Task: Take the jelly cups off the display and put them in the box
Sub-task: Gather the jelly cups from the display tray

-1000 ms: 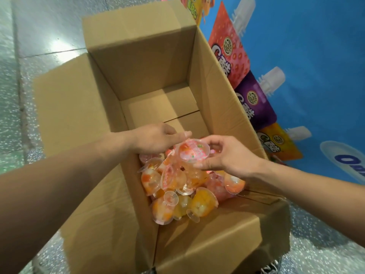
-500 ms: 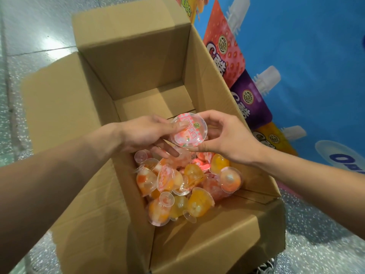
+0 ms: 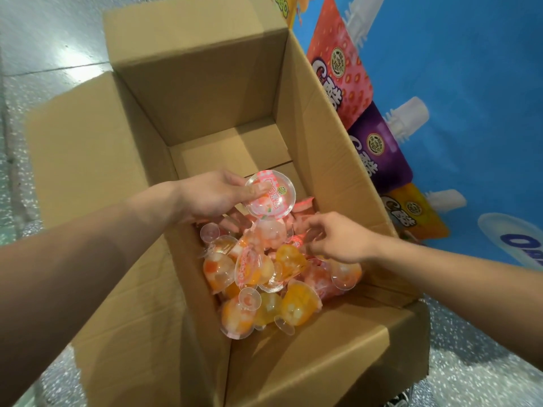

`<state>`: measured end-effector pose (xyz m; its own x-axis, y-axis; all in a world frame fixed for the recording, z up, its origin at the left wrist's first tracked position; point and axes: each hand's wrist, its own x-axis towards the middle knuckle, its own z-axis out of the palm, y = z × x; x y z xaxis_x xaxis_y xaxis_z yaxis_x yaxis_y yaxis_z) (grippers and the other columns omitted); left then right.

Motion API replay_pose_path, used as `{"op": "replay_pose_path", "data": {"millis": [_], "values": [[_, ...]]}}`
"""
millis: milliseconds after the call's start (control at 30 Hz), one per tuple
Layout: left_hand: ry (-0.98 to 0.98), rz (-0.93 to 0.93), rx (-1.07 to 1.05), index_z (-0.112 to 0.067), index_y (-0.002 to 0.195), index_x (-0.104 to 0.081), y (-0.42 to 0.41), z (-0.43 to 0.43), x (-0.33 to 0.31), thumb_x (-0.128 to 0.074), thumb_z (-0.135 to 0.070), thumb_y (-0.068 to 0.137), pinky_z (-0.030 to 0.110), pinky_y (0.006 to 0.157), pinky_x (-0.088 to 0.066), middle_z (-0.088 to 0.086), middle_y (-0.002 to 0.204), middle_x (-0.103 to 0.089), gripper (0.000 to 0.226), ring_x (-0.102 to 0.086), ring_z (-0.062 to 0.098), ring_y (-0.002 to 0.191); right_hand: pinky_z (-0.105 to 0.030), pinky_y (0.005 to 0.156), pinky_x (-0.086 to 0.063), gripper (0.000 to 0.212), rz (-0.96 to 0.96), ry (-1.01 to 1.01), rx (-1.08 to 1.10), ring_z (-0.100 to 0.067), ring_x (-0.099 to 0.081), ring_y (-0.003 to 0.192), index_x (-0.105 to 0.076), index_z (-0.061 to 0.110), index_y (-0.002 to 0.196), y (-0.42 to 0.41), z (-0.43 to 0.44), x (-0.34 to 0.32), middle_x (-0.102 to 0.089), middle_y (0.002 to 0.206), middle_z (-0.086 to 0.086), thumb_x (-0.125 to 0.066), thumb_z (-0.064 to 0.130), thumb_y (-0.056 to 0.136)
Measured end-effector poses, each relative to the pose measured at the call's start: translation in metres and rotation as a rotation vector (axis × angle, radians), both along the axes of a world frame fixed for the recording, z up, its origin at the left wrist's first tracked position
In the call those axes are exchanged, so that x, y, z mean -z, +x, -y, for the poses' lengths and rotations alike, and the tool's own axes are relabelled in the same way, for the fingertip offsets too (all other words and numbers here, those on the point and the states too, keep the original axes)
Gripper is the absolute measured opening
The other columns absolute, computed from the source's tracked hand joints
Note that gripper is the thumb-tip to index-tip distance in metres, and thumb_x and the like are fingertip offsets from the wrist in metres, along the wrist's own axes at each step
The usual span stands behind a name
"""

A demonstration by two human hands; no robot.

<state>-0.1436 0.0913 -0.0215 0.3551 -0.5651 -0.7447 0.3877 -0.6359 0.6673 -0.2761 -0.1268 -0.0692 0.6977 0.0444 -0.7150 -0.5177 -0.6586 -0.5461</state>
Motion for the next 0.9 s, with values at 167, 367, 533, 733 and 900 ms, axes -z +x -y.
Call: {"op": "replay_pose_path", "data": {"millis": [167,367,533,733,900], "values": [[0.015,0.01,0.028,-0.013,0.109,-0.073,0.004,-0.003,0.004,-0.064,-0.052,0.074,0.035,0.078,-0.06,0.003,0.091,-0.078,0.053,-0.074,0.022,0.083,-0.029,0.088,-0.049,0.065,0.03,-0.223,-0.43,-0.022,-0.064,0.112,-0.047,0.028,0.145,-0.012,-0.012,0.012,-0.067,0.126,-0.003,-0.075,0.028,0.087],[0.011,0.019,0.042,-0.015,0.104,-0.073,0.005,-0.007,0.005,-0.064,-0.052,0.073,0.04,0.085,-0.059,0.004,0.092,-0.078,0.049,-0.073,0.026,0.089,-0.042,0.078,-0.056,0.066,0.007,-0.366,-0.701,-0.033,-0.067,0.098,-0.036,0.034,0.15,-0.01,-0.021,0.012,-0.068,0.119,-0.013,-0.052,0.005,0.093],[0.017,0.021,0.066,-0.017,0.108,-0.073,0.006,-0.01,0.005,-0.064,-0.054,0.074,0.04,0.083,-0.058,0.002,0.09,-0.078,0.051,-0.072,0.018,0.074,-0.041,0.078,-0.054,0.065,-0.004,-0.331,-0.772,-0.033,-0.066,0.097,-0.034,0.03,0.152,-0.004,-0.022,0.012,-0.067,0.118,-0.015,-0.047,0.004,0.094],[0.018,0.029,0.05,-0.016,0.1,-0.075,0.006,-0.014,0.003,-0.065,-0.05,0.08,0.046,0.086,-0.054,0.002,0.081,-0.077,0.041,-0.068,0.014,0.061,-0.03,0.091,-0.049,0.068,-0.012,-0.28,-0.603,-0.028,-0.064,0.112,-0.034,0.032,0.155,-0.007,-0.006,0.022,-0.069,0.121,-0.009,-0.053,0.01,0.094],[0.031,0.074,0.014,-0.016,0.103,-0.075,0.007,-0.015,0.0,-0.066,-0.048,0.082,0.053,0.096,-0.053,0.006,0.092,-0.078,0.04,-0.073,0.028,0.086,-0.029,0.115,-0.034,0.049,0.067,-0.131,-0.349,-0.018,-0.05,0.136,-0.05,0.025,0.148,-0.004,0.002,0.008,-0.064,0.135,0.006,-0.06,0.031,0.1]]}}
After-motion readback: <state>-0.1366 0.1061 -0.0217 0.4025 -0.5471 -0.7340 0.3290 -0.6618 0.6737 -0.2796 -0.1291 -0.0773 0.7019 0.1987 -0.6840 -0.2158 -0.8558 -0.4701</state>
